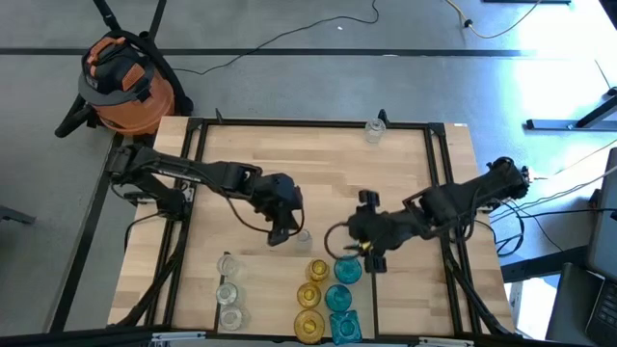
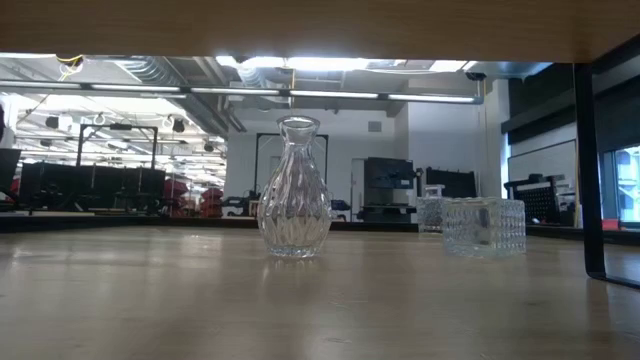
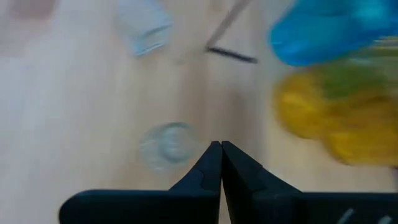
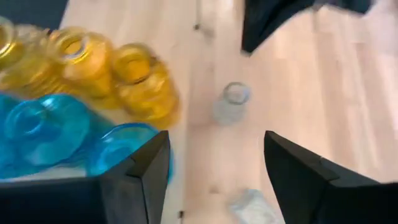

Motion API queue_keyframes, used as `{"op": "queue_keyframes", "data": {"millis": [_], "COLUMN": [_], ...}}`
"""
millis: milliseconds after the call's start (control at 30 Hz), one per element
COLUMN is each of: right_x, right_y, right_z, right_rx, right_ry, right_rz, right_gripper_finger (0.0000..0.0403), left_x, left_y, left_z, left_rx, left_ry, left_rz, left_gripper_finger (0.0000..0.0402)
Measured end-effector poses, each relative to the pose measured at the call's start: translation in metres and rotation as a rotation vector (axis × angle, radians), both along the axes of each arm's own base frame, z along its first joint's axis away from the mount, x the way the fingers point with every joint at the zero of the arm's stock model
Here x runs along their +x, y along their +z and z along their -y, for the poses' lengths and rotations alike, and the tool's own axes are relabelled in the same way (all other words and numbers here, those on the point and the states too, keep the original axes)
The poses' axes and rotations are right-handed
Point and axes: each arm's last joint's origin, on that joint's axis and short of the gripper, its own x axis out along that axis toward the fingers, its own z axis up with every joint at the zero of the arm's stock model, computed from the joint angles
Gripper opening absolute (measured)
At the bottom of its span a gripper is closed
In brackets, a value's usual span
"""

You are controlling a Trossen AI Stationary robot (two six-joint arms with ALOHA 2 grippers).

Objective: Sort vases onto shelf
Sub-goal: Put the transparent vase on the shelf

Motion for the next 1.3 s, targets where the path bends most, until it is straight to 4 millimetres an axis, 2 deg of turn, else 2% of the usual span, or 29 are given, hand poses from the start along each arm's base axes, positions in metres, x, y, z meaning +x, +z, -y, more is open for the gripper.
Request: {"op": "queue_keyframes", "data": {"millis": [233, 633, 867, 1300], "right_x": [-0.004, -0.010, -0.010, -0.011], "right_y": [0.003, -0.001, -0.002, -0.002], "right_z": [0.006, 0.009, 0.009, 0.009], "right_rx": [-0.017, -0.002, -0.002, -0.003], "right_ry": [-0.062, -0.116, -0.116, -0.122], "right_rz": [-0.029, -0.107, -0.107, -0.115], "right_gripper_finger": [0.0186, 0.0167, 0.0167, 0.0167], "left_x": [0.015, 0.029, 0.033, 0.038], "left_y": [-0.026, -0.066, -0.074, -0.071], "left_z": [-0.013, -0.014, -0.014, -0.019], "left_rx": [0.013, -0.040, -0.032, -0.050], "left_ry": [0.087, 0.105, 0.110, 0.145], "left_rz": [-0.099, -0.273, -0.282, -0.231], "left_gripper_finger": [0.0015, 0.0014, 0.0014, 0.0014]}}
